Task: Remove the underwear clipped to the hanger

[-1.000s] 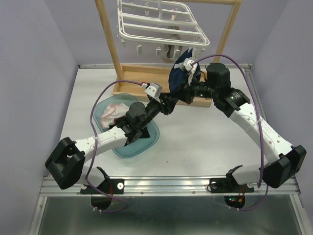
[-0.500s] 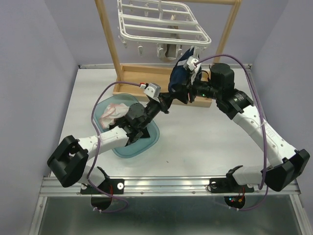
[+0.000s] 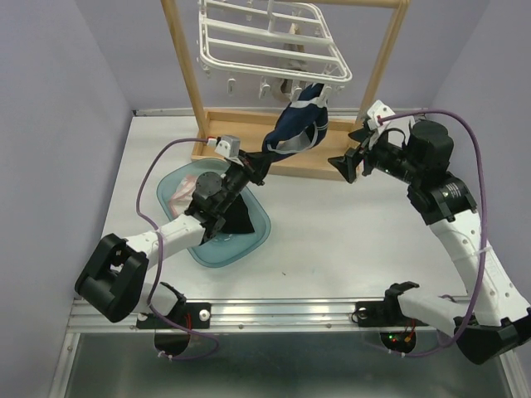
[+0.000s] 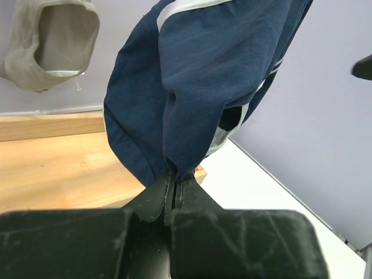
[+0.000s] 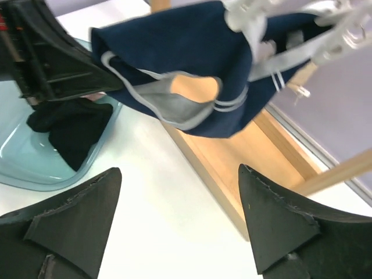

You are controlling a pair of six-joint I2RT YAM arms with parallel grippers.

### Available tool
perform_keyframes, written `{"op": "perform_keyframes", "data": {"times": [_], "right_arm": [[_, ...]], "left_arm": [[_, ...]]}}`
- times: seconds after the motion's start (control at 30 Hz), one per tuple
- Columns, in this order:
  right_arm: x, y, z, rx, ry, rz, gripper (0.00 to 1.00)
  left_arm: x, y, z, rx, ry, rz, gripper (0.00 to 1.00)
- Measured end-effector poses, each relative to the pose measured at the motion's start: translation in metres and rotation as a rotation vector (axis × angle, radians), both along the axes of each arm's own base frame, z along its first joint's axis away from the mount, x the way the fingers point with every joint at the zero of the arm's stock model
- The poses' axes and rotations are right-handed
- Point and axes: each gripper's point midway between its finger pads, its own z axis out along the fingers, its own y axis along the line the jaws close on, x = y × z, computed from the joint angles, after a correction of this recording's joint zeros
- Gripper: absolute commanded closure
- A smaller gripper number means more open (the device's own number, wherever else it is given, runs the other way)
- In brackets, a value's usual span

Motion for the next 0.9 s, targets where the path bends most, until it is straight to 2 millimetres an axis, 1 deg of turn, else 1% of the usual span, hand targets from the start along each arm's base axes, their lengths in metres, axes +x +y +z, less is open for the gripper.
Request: {"op": "perform_keyframes", "data": {"times": [0.03, 0.1, 0.23, 0.27, 0.37, 0.4, 0.47, 0.53, 0.6, 0.67, 0.8, 0.9], "right_arm": [[0.003, -0.005, 0.0, 0.003, 0.005, -0.021, 0.02], [0.01, -0.01, -0.004, 0.009, 0.027, -0.049, 0.0], [0.026, -0.012, -0.005, 0.021, 0.076, -0.076, 0.0], [0.032, -0.013, -0.001, 0.029, 0.083, -0.087, 0.0], [0.053, -0.028, 0.011, 0.075, 0.104, -0.148, 0.01], [0.059, -0.034, 0.016, 0.09, 0.105, -0.168, 0.01], [0.073, -0.053, 0.026, 0.137, 0.117, -0.228, 0.02], [0.084, -0.064, 0.033, 0.183, 0.114, -0.264, 0.02], [0.089, -0.07, 0.037, 0.221, 0.118, -0.282, 0.02], [0.092, -0.067, 0.041, 0.254, 0.122, -0.265, 0.02], [0.098, -0.053, 0.052, 0.317, 0.114, -0.188, 0.02], [0.105, -0.045, 0.053, 0.346, 0.116, -0.147, 0.04]], "left_arm": [[0.0, 0.0, 0.001, -0.003, 0.0, -0.007, 1.0], [-0.001, -0.001, 0.001, -0.008, 0.001, -0.021, 1.0], [0.0, 0.002, 0.001, -0.015, 0.009, -0.035, 1.0], [0.001, 0.003, 0.0, -0.015, 0.013, -0.036, 1.0], [0.006, 0.011, -0.001, -0.023, 0.032, -0.028, 1.0], [0.008, 0.014, -0.001, -0.026, 0.038, -0.023, 1.0], [0.012, 0.022, -0.001, -0.036, 0.05, -0.01, 1.0], [0.015, 0.027, 0.0, -0.051, 0.063, -0.008, 1.0], [0.018, 0.031, -0.001, -0.063, 0.079, -0.008, 1.0], [0.017, 0.032, -0.002, -0.075, 0.093, -0.023, 1.0], [0.017, 0.034, -0.003, -0.093, 0.116, -0.053, 1.0], [0.018, 0.036, -0.003, -0.108, 0.136, -0.072, 1.0]]}}
